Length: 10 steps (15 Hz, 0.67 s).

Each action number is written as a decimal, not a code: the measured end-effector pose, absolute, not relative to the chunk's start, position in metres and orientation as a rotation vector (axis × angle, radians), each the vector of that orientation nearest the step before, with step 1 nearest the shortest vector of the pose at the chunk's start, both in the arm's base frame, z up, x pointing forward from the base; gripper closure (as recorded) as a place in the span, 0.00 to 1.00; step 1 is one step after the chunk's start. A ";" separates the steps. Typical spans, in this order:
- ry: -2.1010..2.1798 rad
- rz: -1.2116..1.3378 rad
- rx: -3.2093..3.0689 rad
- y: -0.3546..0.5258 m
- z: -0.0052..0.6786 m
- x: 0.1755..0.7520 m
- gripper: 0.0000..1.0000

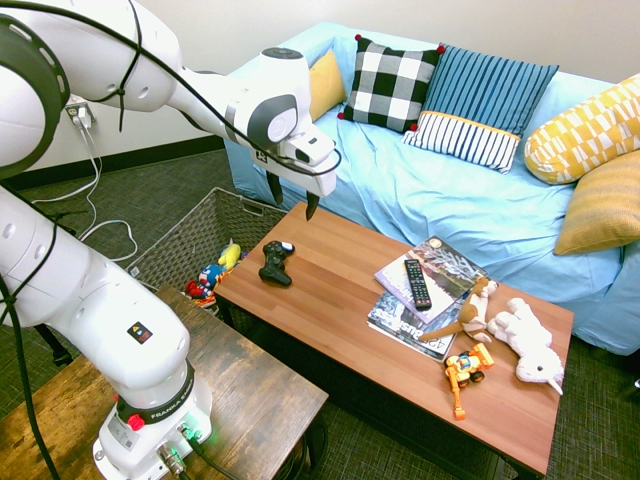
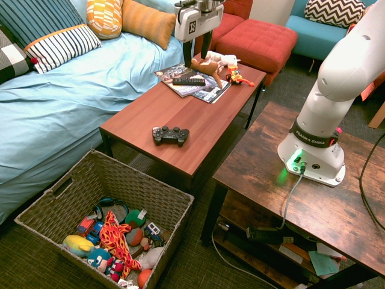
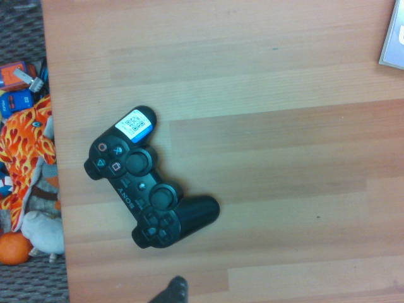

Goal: Put the gamepad in the basket

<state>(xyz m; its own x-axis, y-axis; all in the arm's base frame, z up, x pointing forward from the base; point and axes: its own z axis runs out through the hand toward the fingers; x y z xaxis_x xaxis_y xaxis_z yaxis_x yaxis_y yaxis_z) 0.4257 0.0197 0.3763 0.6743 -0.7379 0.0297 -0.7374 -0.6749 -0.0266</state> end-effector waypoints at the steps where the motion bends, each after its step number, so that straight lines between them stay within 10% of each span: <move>1: 1.261 -0.060 -2.863 0.020 0.376 0.427 0.00; 10: 0.979 -0.170 -3.004 0.079 0.320 0.435 0.00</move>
